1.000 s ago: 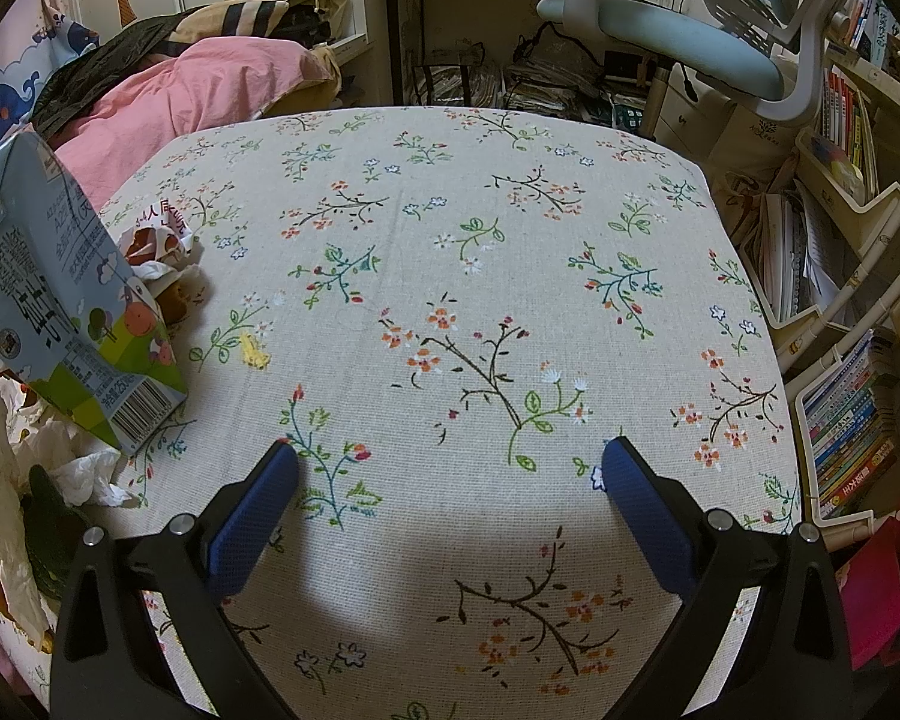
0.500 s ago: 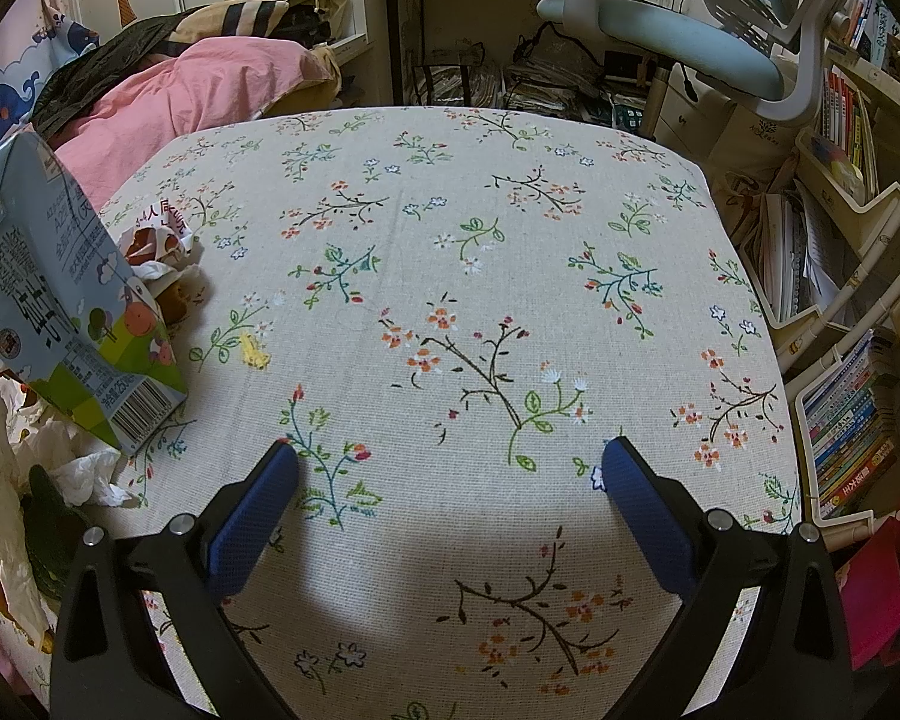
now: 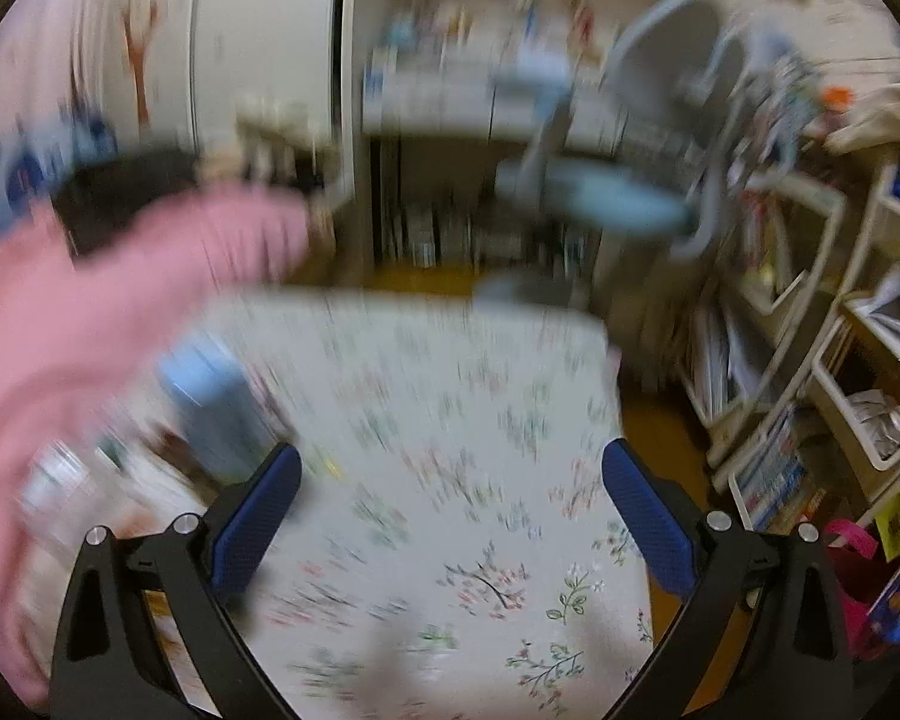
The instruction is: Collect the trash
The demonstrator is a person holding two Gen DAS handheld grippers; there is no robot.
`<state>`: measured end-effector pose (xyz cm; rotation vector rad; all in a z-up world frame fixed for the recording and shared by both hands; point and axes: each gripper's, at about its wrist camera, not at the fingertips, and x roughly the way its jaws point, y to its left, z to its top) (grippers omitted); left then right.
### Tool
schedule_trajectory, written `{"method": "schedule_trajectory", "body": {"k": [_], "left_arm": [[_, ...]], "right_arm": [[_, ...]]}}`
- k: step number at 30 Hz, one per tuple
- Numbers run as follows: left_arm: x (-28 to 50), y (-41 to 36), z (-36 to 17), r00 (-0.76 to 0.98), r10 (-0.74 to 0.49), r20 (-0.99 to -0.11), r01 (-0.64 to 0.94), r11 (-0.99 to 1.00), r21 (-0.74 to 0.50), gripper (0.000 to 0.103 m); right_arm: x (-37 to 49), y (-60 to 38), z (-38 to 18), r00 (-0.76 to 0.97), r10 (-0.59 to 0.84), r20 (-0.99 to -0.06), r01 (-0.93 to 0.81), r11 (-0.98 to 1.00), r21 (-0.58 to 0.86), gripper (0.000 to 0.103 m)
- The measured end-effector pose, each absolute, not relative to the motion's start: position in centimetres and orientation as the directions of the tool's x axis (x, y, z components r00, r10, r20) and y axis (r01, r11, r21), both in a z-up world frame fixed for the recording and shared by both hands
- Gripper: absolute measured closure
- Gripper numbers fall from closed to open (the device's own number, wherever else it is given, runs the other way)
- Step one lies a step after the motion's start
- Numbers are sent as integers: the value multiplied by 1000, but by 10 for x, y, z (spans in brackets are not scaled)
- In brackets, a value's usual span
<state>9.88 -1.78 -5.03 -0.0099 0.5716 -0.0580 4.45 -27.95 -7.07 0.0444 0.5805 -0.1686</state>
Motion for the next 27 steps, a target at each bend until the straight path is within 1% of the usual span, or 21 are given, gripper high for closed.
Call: {"method": "schedule_trajectory", "body": {"k": [2,3,4,6,8,12,17,22,27], "left_arm": [[95,-18,-47,848,-58,-527,54,998,-23,7],[94,-18,-46,848,-64,-525,59,998,-26,7],[93,-18,-46,848,-73,-525,67,997,-32,7],[90,-20,-46,846,-90,-526,83,996,-37,7],[87,-22,-47,846,-91,-526,88,996,-31,7],[87,-23,-48,844,-95,-529,94,995,-28,7],[94,-23,-47,843,-88,-531,88,996,-27,7],[96,-23,-44,843,-91,-530,89,996,-29,7],[96,-25,-44,845,-91,-526,92,995,-25,7]], "right_arm": [[21,-272,-57,868,-87,-489,139,988,73,6],[12,-269,-59,870,-27,-493,99,988,120,6],[12,-267,-62,864,1,-503,80,987,140,6],[12,-263,-66,861,9,-508,86,983,163,6],[20,-254,-66,863,18,-505,71,985,156,6],[21,-237,-65,870,7,-493,46,994,95,6],[23,-233,-60,884,5,-467,40,995,88,6],[25,-236,-59,884,11,-467,42,994,105,6],[23,-230,-60,887,2,-463,36,997,72,6]]}}
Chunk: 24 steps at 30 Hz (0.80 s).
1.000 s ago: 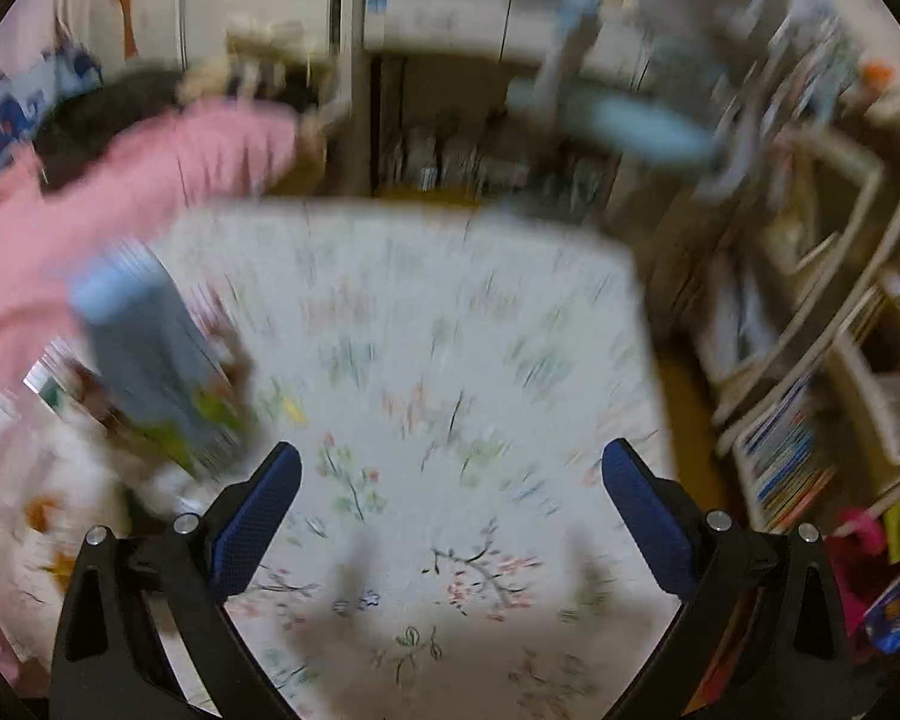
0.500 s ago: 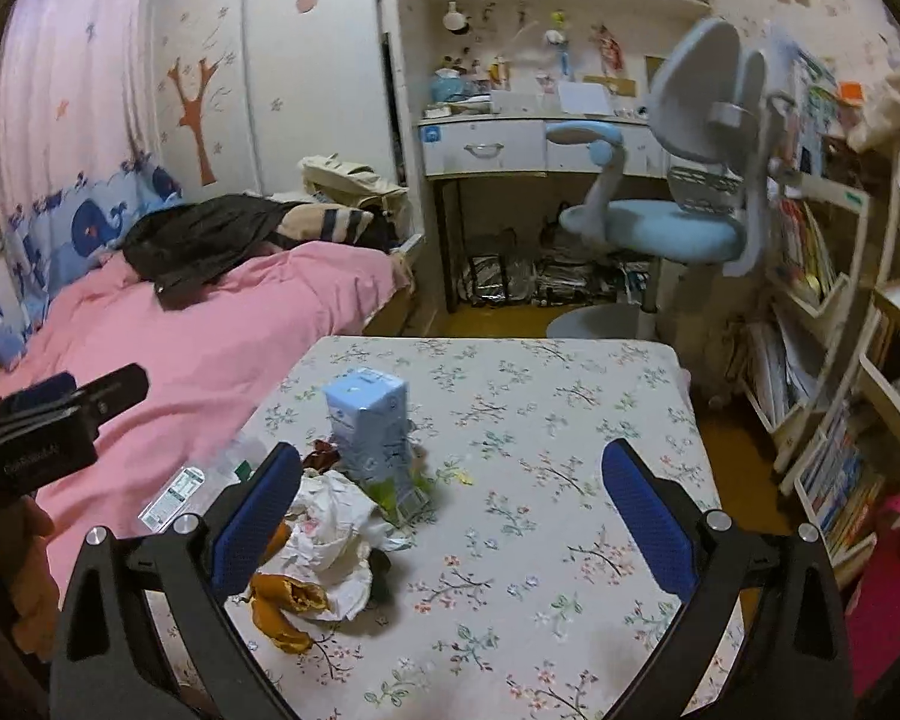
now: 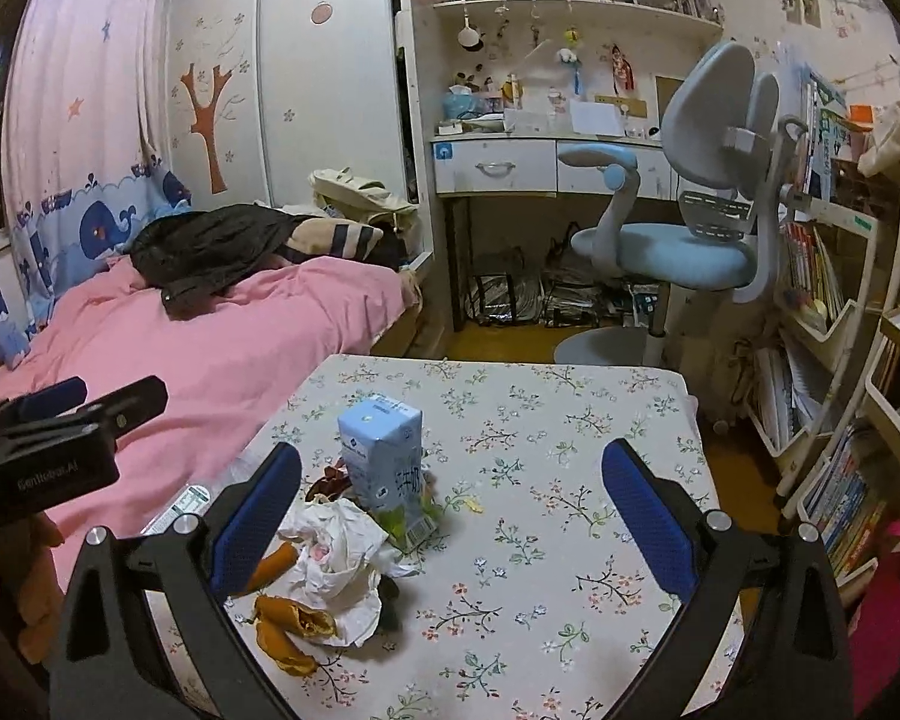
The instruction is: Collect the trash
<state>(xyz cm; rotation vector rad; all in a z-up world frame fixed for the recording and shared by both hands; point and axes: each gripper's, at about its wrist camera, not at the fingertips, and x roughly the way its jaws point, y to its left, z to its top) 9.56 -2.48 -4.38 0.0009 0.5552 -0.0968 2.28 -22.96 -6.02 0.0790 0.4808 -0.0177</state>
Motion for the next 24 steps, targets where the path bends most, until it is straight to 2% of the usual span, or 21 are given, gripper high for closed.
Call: {"method": "schedule_trajectory", "body": {"k": [24], "left_arm": [[96,-24,-46,842,-88,-532,87,996,-28,7]], "right_arm": [[28,-222,-65,872,27,-489,9,997,71,6]]}}
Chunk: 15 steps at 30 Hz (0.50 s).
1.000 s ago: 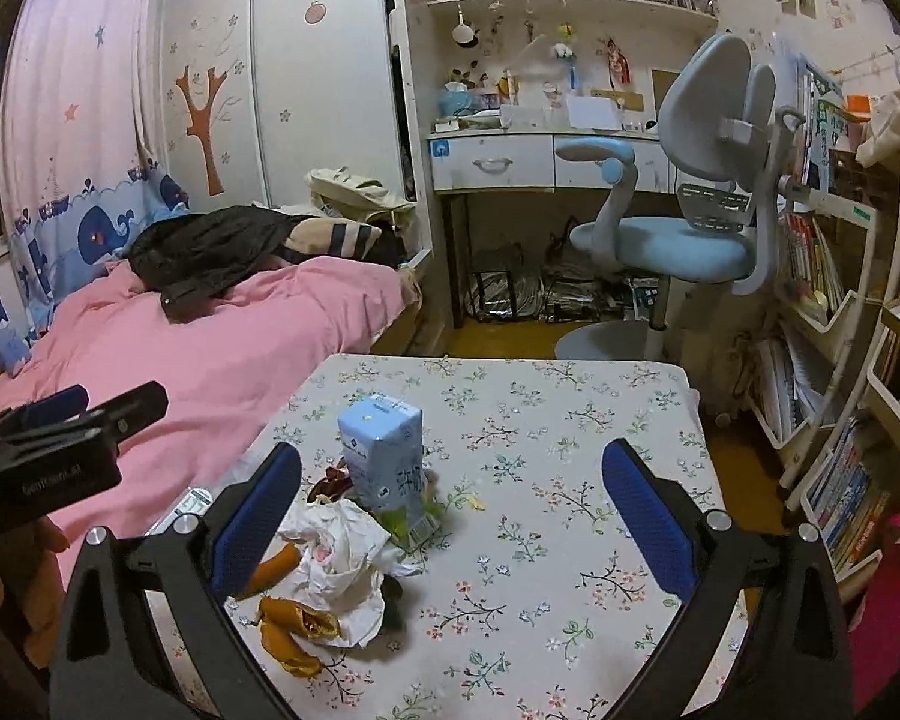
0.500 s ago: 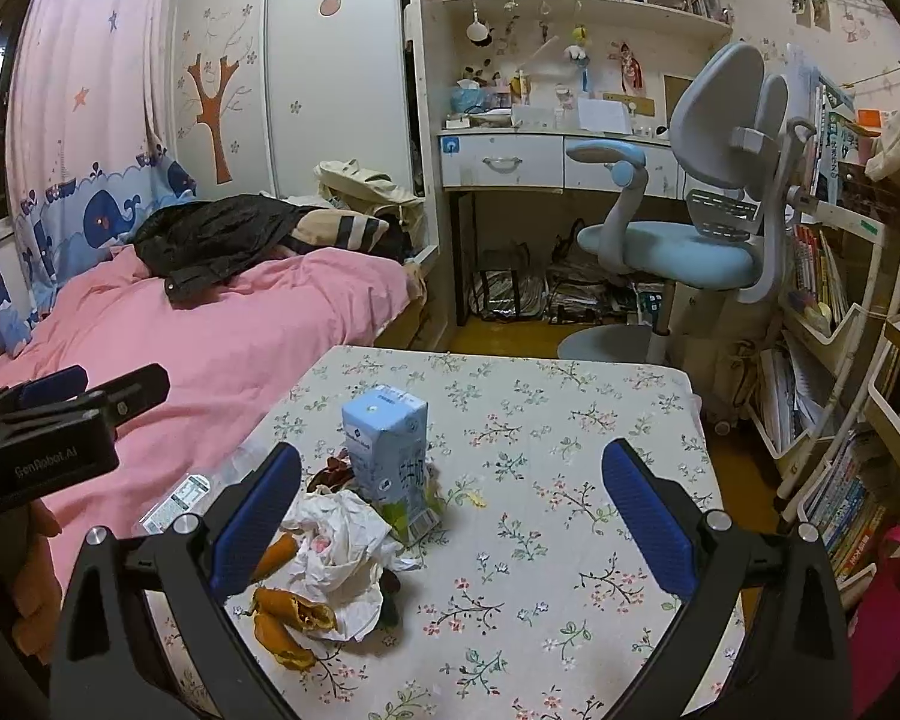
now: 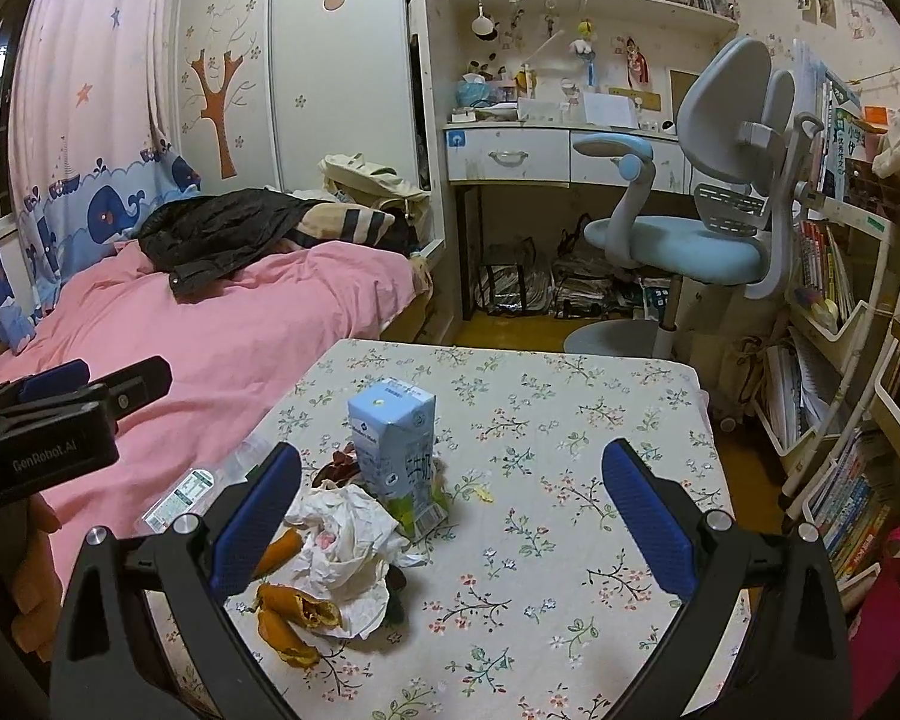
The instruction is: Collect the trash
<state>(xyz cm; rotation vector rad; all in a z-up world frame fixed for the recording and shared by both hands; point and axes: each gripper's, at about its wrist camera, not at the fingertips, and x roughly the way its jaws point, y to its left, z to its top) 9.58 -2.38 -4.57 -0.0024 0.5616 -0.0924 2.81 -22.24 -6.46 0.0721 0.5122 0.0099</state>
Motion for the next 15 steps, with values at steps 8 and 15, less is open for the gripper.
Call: {"method": "schedule_trajectory", "body": {"k": [8,15], "left_arm": [[102,-15,-47,839,-61,-540,60,998,-20,7],[104,-17,-51,834,-51,-550,57,998,-6,7]], "right_arm": [[32,-220,-70,855,46,-516,-13,998,68,6],[36,-222,-74,839,70,-540,-25,996,91,6]]}}
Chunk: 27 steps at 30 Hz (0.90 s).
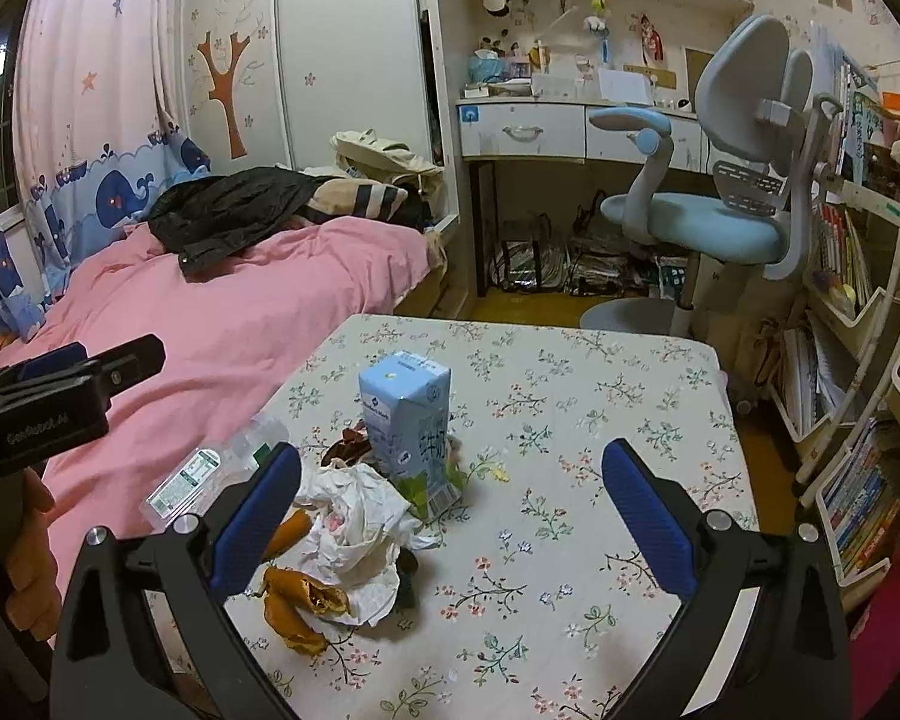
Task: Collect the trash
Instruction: 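Grasp the clear plastic bottle with the left tool while the right grasps an orange sausage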
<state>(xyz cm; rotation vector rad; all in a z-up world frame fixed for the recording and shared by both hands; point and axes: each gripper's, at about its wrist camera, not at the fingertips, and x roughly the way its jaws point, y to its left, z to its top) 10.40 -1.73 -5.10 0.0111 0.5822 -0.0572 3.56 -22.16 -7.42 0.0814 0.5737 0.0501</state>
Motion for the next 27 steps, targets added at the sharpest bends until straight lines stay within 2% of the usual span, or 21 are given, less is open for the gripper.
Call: {"method": "schedule_trajectory", "body": {"k": [9,13,16,21,24,27], "left_arm": [[104,-20,-52,832,-51,-552,61,998,0,7],[108,-20,-56,821,-27,-571,66,997,48,7],[124,-10,-70,776,45,-630,44,991,125,7],[138,21,-81,725,49,-687,0,997,71,7],[141,19,-90,705,36,-709,30,996,80,8],[146,-2,-110,648,-13,-762,124,988,88,18]], "right_arm": [[38,-219,-76,829,80,-554,-38,995,87,6],[43,-220,-79,810,66,-582,-27,997,76,6],[50,-223,-89,775,64,-629,-20,997,78,6],[55,-227,-101,728,106,-677,-39,993,113,6],[58,-224,-109,692,140,-708,-69,989,128,6],[61,-218,-119,643,179,-745,-108,984,143,6]]}}
